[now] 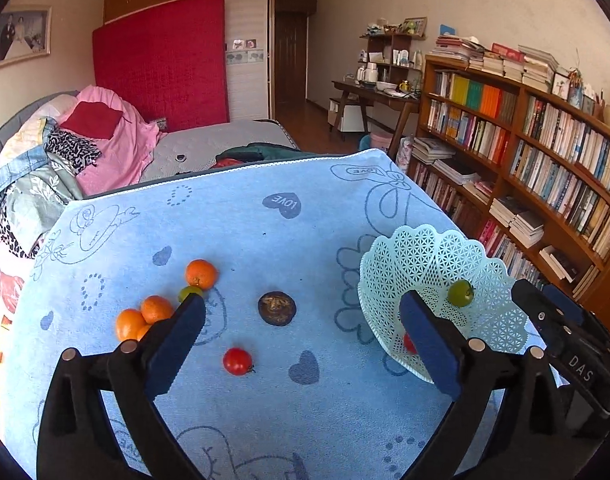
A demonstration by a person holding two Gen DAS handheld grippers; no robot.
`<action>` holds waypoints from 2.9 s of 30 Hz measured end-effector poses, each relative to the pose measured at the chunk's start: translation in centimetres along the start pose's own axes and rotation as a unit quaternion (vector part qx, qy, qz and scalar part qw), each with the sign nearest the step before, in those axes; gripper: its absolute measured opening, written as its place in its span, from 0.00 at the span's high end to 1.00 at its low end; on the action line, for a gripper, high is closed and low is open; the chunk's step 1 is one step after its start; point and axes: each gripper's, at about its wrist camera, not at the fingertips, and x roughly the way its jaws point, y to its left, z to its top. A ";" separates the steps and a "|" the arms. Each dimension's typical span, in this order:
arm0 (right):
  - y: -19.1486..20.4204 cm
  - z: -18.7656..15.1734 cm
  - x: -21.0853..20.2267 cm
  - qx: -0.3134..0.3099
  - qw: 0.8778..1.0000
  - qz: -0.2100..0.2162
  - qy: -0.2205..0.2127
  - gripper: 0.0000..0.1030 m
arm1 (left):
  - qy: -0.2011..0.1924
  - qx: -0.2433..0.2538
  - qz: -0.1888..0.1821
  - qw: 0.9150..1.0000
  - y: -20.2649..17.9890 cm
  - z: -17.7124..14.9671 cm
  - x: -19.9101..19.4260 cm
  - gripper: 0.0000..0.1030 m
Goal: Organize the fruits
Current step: 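Carry the red tomato into the white basket with the left tool while the right tool drops the green one, then withdraw both open tools from the basket toward the remaining fruit, then grasp the yellow-green tomato on the towel with the left tool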
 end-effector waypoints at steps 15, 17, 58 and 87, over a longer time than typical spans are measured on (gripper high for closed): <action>2.8 -0.9 -1.6 -0.021 0.999 0.046 0.006 0.22 | -0.007 -0.019 0.038 0.999 4.2 -1.7 -3.8 0.05; 3.4 -1.2 -1.7 -0.025 0.998 0.056 0.011 0.22 | -0.004 -0.020 0.047 0.999 4.8 -2.2 -4.1 0.05; 16.1 -11.5 2.9 -0.125 0.960 0.183 0.171 0.22 | 0.106 -0.075 0.119 0.984 16.8 -15.5 -7.5 0.05; 19.8 -9.5 12.2 -0.162 0.959 0.130 0.192 0.22 | 0.138 -0.026 -0.006 0.990 12.1 -18.6 -4.3 0.62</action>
